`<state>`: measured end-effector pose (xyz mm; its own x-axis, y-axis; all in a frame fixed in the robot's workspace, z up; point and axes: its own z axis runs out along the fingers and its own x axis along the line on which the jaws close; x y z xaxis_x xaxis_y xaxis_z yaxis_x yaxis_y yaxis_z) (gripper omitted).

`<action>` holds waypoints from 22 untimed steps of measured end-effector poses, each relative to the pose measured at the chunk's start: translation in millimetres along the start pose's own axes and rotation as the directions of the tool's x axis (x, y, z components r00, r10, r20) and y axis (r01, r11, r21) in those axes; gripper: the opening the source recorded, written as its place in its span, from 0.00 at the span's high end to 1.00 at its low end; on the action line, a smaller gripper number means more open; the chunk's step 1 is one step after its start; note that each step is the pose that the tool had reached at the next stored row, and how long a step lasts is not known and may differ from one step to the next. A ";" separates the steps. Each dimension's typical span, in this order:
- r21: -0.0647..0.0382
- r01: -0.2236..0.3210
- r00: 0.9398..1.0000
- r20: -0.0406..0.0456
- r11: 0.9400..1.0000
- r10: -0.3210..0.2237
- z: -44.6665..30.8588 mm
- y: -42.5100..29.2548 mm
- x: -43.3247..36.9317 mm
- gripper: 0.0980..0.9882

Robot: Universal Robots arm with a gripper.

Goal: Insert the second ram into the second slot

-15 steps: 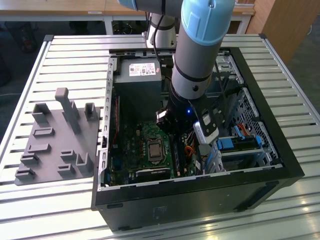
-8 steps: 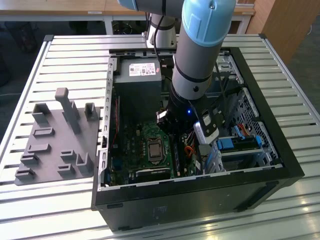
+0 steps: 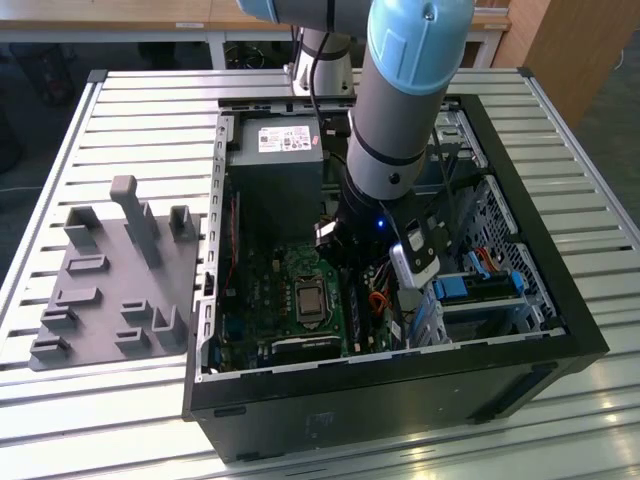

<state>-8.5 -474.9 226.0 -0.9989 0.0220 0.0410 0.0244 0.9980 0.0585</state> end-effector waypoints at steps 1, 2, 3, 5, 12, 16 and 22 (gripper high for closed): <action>0.000 0.000 1.000 0.000 1.000 0.000 0.1 0.1 -0.3 0.96; 0.000 0.000 1.000 -0.001 1.000 0.000 0.2 0.2 -0.5 0.96; 0.000 0.000 1.000 -0.001 1.000 0.000 0.3 0.2 -0.7 0.96; 0.000 0.000 1.000 -0.001 1.000 0.000 0.5 0.5 -1.2 0.96; 0.000 0.002 1.000 -0.002 1.000 -0.002 1.2 1.2 -2.2 0.96; 0.000 0.003 1.000 -0.002 1.000 -0.003 2.3 1.7 -2.3 0.96; 0.000 0.003 1.000 -0.002 1.000 -0.003 2.5 1.9 -2.3 0.96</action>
<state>-6.3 -472.9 223.5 -0.9989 0.0187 0.0428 0.0212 0.9981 0.0586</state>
